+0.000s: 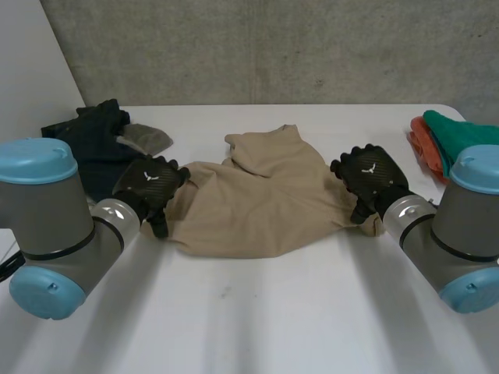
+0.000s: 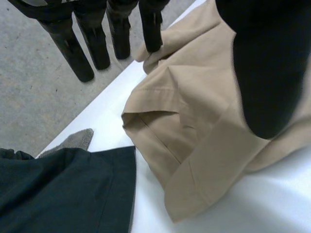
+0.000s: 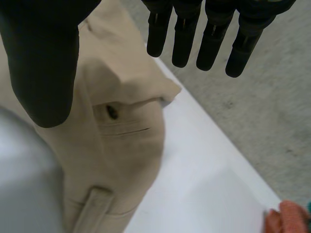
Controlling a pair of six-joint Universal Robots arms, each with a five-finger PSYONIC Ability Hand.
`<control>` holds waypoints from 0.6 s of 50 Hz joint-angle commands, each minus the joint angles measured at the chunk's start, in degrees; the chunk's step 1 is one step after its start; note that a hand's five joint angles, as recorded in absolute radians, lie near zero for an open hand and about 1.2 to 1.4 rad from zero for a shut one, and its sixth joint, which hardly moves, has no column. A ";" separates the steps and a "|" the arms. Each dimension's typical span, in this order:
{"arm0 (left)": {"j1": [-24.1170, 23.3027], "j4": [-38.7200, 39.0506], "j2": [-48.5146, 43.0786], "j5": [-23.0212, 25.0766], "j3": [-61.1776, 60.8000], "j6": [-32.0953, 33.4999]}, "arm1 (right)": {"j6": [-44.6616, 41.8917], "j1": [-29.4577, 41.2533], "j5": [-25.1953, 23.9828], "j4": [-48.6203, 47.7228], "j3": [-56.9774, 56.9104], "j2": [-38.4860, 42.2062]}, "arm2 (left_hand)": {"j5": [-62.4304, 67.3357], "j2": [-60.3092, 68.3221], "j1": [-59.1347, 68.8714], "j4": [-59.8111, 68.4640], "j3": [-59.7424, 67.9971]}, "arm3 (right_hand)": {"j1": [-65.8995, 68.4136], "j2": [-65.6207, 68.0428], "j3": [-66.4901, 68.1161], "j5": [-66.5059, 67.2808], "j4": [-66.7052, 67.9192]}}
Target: Fold the laundry.
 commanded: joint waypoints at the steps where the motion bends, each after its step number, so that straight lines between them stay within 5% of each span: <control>1: 0.09 -2.62 -2.65 -0.30 0.76 4.61 | 0.01 0.06 0.40 8.05 -4.92 4.23 | -5.10 -5.07 -3.46 -4.46 -4.96 | 2.68 3.19 2.94 3.99 3.73; 8: 0.09 -2.53 -8.27 -0.31 2.34 8.30 | 0.89 -0.20 0.84 8.85 -6.51 7.48 | 0.80 0.83 2.44 1.44 0.94 | 6.36 6.88 6.62 7.67 7.42; 12: -0.09 -0.95 -11.44 -0.48 4.01 9.44 | 2.29 -0.38 1.72 5.42 -6.86 8.45 | 15.94 15.97 17.57 16.58 16.08 | 26.34 26.86 26.60 27.65 27.39; 15: -0.35 0.72 -13.72 -1.09 5.94 10.06 | 3.00 -0.47 1.81 3.84 -6.60 8.27 | 44.81 44.84 46.44 45.45 44.95 | 55.96 56.48 56.22 57.27 57.01; 17: -0.44 1.51 -14.08 -2.14 7.17 10.32 | 3.26 -0.38 1.81 3.22 -6.25 7.92 | 64.81 64.84 66.45 65.45 64.95 | 56.02 56.54 56.28 57.33 57.07; 23: -1.31 1.86 -7.60 -6.37 6.39 7.96 | 3.26 -0.47 1.63 3.48 -4.49 1.34 | 64.90 64.93 66.54 65.54 65.04 | 56.02 56.54 56.28 57.33 57.07; 30: -4.21 2.04 10.95 -5.76 1.20 -3.02 | -0.95 -3.71 0.58 9.71 -10.36 -10.18 | 64.90 64.93 66.54 65.54 65.04 | 56.02 56.54 56.28 57.33 57.07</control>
